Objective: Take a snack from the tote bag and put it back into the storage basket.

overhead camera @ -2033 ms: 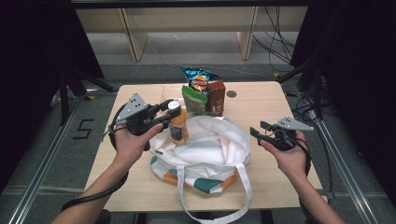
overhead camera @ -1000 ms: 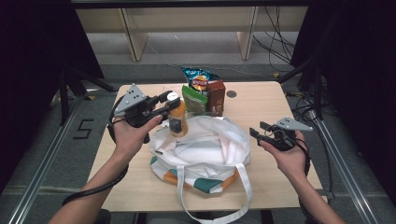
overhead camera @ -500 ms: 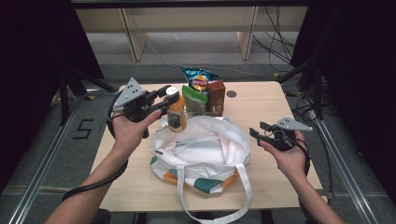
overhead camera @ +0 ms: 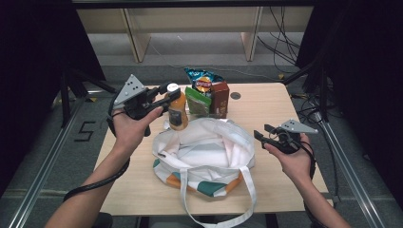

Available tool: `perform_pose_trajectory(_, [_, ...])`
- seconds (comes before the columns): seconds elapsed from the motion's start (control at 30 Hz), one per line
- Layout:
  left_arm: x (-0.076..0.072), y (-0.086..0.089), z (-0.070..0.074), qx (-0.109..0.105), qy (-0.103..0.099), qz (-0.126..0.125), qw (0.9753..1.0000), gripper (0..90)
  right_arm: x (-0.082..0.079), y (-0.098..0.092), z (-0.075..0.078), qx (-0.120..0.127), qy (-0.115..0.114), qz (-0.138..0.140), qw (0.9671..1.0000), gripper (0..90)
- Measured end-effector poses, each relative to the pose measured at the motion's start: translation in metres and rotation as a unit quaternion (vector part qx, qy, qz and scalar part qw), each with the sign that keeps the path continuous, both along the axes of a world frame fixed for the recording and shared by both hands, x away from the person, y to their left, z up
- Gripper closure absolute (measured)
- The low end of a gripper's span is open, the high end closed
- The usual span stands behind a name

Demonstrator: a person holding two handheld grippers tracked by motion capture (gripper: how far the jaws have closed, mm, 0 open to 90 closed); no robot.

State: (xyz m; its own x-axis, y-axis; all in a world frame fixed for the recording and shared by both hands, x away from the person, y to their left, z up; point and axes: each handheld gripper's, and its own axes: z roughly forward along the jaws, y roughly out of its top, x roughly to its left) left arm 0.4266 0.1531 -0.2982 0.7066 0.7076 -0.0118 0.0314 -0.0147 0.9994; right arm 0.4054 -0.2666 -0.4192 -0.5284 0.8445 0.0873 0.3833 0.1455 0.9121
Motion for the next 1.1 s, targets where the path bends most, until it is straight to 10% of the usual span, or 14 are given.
perform_pose_trajectory(1.1, [0.020,0.002,0.004,-0.001,-0.018,0.023,0.9996,58.9,0.000,0.000,-0.001,0.010,-0.004,-0.009,0.9999,46.6])
